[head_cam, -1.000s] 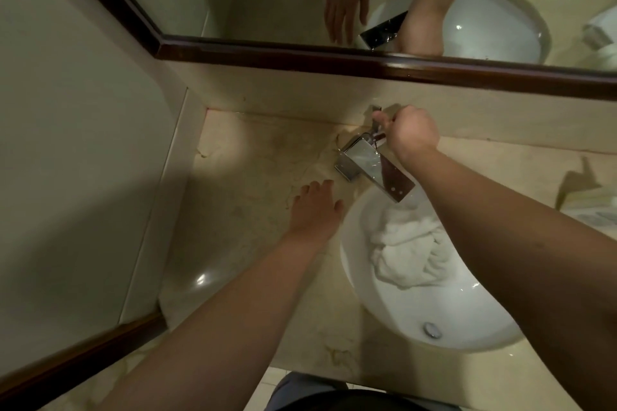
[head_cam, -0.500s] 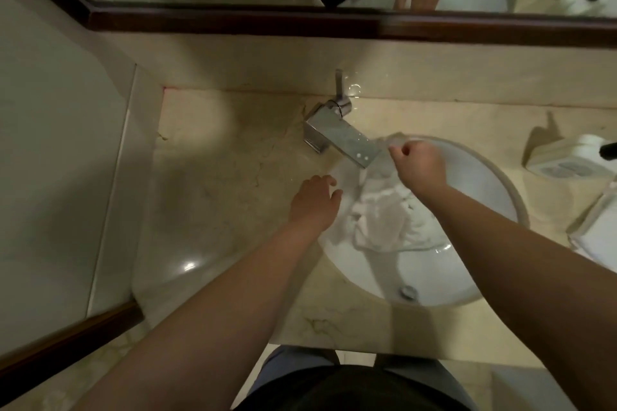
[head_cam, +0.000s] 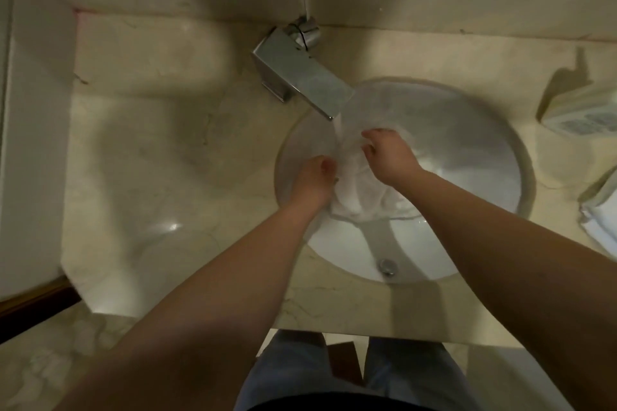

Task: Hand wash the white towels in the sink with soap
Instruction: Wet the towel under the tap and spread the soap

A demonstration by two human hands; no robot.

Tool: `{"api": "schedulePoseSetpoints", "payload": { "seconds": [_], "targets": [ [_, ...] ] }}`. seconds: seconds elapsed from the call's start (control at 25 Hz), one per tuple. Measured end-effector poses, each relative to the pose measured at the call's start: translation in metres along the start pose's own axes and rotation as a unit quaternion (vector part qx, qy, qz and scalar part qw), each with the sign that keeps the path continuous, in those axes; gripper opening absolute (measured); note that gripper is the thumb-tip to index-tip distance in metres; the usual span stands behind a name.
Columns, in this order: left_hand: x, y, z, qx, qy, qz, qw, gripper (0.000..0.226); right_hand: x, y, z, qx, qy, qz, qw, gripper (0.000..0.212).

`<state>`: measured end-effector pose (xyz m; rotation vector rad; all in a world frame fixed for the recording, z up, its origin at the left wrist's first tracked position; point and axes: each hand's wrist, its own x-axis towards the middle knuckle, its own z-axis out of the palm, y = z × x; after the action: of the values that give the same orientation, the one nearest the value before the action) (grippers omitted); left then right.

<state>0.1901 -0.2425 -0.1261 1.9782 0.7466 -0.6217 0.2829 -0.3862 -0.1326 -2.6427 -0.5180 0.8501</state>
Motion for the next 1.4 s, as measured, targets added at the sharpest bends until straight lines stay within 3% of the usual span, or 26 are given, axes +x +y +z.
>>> {"api": "schedulePoseSetpoints", "payload": {
  "seconds": [0.16, 0.28, 0.4, 0.52, 0.68, 0.8, 0.88, 1.04, 1.16, 1.4],
  "targets": [
    [0.022, -0.002, 0.023, 0.001, -0.002, -0.013, 1.0, 0.027, 0.011, 0.015, 0.008, -0.087, -0.002, 0.011, 0.996, 0.038],
    [0.032, -0.005, 0.036, -0.001, -0.03, -0.044, 0.999, 0.036, 0.014, 0.02, 0.009, -0.087, -0.02, 0.027, 0.996, 0.032],
    [0.026, -0.002, 0.034, -0.103, 0.003, -0.073, 0.992, 0.026, 0.006, 0.022, 0.004, 0.012, 0.019, 0.023, 0.999, 0.021],
    [0.006, 0.015, 0.021, -0.191, 0.065, -0.048, 0.978, 0.013, -0.016, 0.019, -0.015, 0.151, 0.064, 0.05, 0.985, 0.009],
    [-0.03, 0.053, 0.007, -0.246, 0.03, 0.02, 0.969, 0.008, -0.042, 0.009, -0.048, 0.142, 0.042, 0.083, 0.986, 0.027],
    [-0.056, 0.087, -0.006, -0.289, -0.018, 0.056, 0.955, 0.013, -0.061, -0.004, -0.081, 0.345, 0.051, 0.119, 0.93, 0.023],
    [-0.072, 0.107, -0.019, -0.3, -0.038, 0.076, 0.95, 0.012, -0.074, -0.013, -0.105, 0.438, 0.067, 0.092, 0.892, 0.027],
    [-0.102, 0.14, -0.048, -0.238, -0.057, 0.129, 0.961, 0.009, -0.095, -0.041, -0.149, 0.414, -0.011, -0.003, 0.91, 0.04],
    [-0.124, 0.159, -0.071, -0.22, -0.036, 0.15, 0.963, 0.013, -0.113, -0.06, -0.171, 0.393, 0.004, -0.037, 0.919, 0.038],
    [-0.153, 0.175, -0.113, -0.189, -0.051, 0.201, 0.96, 0.048, -0.134, -0.08, -0.193, 0.308, 0.004, -0.049, 0.95, 0.037]
  ]
}}
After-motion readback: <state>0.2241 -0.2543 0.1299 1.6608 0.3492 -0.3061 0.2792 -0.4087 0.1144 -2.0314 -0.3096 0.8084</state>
